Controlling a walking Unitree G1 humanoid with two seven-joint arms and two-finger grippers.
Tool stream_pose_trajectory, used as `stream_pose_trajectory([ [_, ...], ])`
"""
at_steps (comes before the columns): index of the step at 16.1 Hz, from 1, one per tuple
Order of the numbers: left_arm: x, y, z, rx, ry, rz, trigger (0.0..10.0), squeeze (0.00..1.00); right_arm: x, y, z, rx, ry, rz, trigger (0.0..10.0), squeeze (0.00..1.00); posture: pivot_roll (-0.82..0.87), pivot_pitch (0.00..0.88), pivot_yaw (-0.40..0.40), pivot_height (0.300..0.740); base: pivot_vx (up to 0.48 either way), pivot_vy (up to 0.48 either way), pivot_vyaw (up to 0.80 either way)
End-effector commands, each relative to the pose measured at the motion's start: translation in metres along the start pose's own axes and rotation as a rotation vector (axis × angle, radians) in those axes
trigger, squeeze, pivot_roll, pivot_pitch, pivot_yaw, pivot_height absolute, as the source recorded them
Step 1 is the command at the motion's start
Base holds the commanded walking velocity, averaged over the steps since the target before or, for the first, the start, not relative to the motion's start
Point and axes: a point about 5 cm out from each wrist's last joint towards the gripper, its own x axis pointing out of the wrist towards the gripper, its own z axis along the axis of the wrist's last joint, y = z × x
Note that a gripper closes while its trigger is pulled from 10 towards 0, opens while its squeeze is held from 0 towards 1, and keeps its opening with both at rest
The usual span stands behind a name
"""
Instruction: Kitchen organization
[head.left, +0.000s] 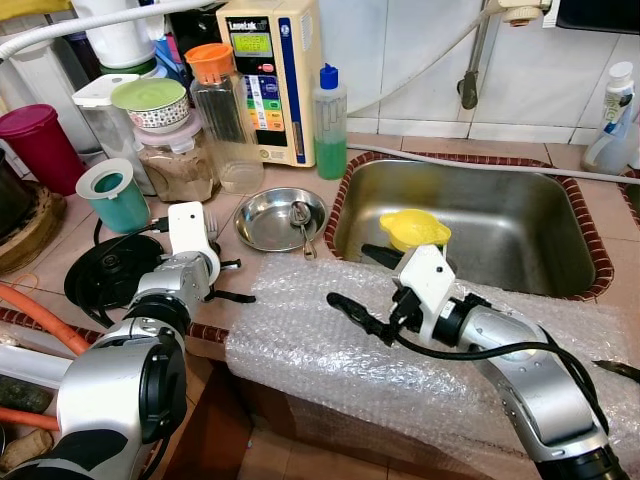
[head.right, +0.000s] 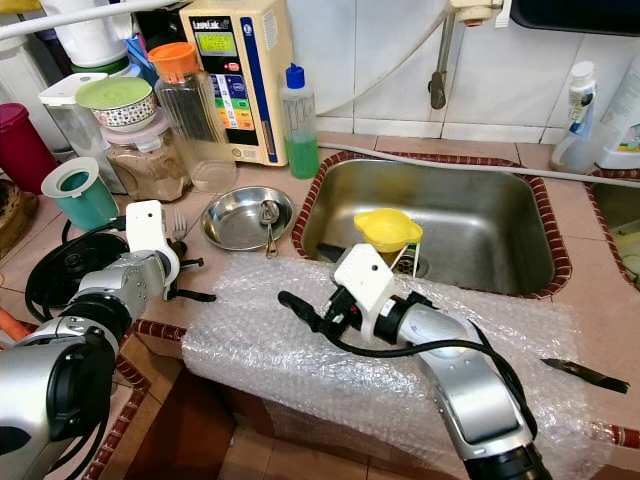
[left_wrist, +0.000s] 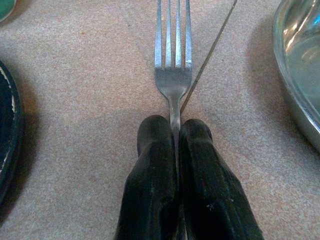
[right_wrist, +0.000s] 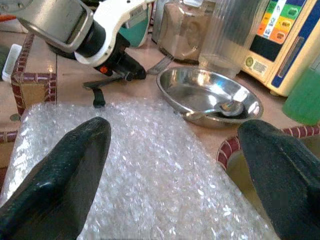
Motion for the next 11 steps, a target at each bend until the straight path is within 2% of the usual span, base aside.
stream_pose_trajectory([
  [1, 0.001, 0.01, -0.012, -0.013, 0.048, 0.029, 0.0, 0.0, 0.001, 0.005, 0.003, -0.018, 0.003, 0.029, 10.0, 0.0, -0.02, 0.008, 0.133, 0.74, 0.0, 0.0, 0.0],
  [6, 0.001, 0.013, -0.013, 0.006, 0.043, 0.065, 0.0, 0.0, 0.0, 0.006, -0.002, -0.038, 0.034, 0.037, 10.0, 0.0, -0.02, 0.005, 0.132, 0.74, 0.0, 0.0, 0.0],
  [11, -0.001, 0.022, 0.002, 0.016, -0.055, 0.109, 0.0, 0.0, 0.002, 0.005, -0.003, -0.045, 0.037, 0.037, 10.0, 0.0, -0.01, 0.002, 0.122, 0.74, 0.0, 0.0, 0.0],
])
